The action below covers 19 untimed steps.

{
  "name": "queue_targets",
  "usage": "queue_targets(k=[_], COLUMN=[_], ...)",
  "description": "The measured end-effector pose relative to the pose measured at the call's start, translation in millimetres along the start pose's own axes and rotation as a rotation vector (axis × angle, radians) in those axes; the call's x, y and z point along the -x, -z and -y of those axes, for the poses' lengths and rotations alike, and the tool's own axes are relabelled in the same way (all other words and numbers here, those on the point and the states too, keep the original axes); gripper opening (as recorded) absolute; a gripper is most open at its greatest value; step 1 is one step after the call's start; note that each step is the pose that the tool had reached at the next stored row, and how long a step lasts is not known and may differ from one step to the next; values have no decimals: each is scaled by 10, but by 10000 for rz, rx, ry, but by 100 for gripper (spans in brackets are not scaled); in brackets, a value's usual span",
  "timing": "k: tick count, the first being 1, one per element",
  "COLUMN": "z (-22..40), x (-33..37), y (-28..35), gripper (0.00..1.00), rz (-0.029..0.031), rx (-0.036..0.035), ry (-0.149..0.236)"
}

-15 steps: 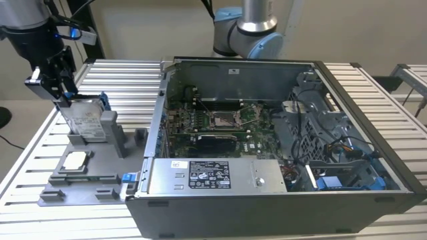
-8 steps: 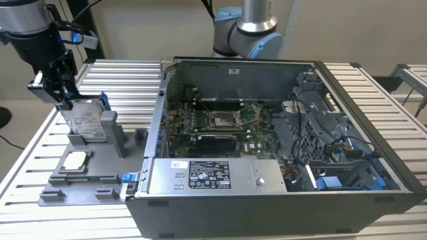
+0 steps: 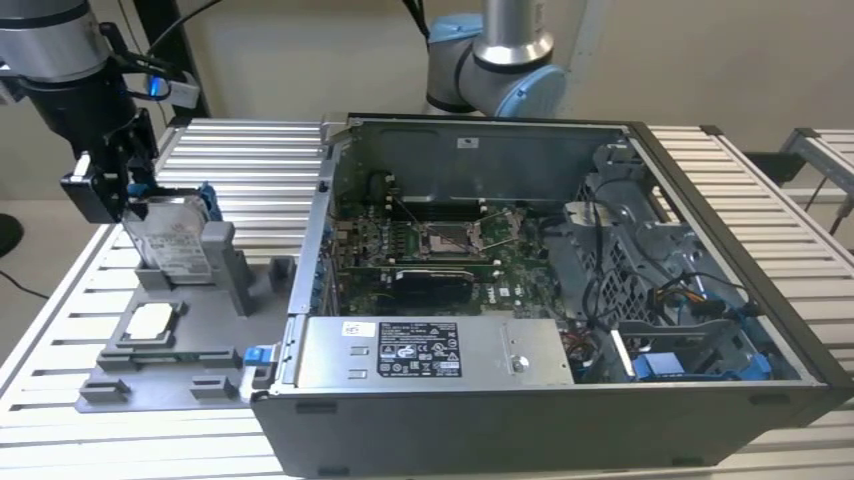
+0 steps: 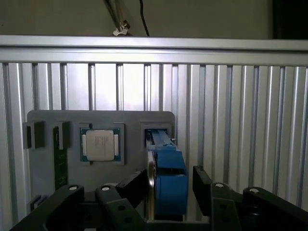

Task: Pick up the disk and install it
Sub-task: 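Pick up the disk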

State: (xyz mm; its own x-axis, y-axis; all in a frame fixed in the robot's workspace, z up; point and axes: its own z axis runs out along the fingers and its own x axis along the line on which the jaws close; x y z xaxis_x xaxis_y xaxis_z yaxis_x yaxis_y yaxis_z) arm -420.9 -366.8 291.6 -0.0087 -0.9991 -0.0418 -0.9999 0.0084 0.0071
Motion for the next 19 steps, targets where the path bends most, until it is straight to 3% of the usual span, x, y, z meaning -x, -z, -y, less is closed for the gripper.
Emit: queue_targets(k=[5, 6, 8, 9, 13, 19], z=[0, 1, -1, 0, 0, 1], x=[1, 2, 2, 1, 1, 1], y=[-1, -1, -1, -1, -1, -1], gripper=[100, 100, 100, 100, 100, 100], rz=[-4, -52, -221, -285, -294, -297], rx=[36, 118, 298, 350, 361, 202], ry=[-2, -5, -16, -19, -13, 112])
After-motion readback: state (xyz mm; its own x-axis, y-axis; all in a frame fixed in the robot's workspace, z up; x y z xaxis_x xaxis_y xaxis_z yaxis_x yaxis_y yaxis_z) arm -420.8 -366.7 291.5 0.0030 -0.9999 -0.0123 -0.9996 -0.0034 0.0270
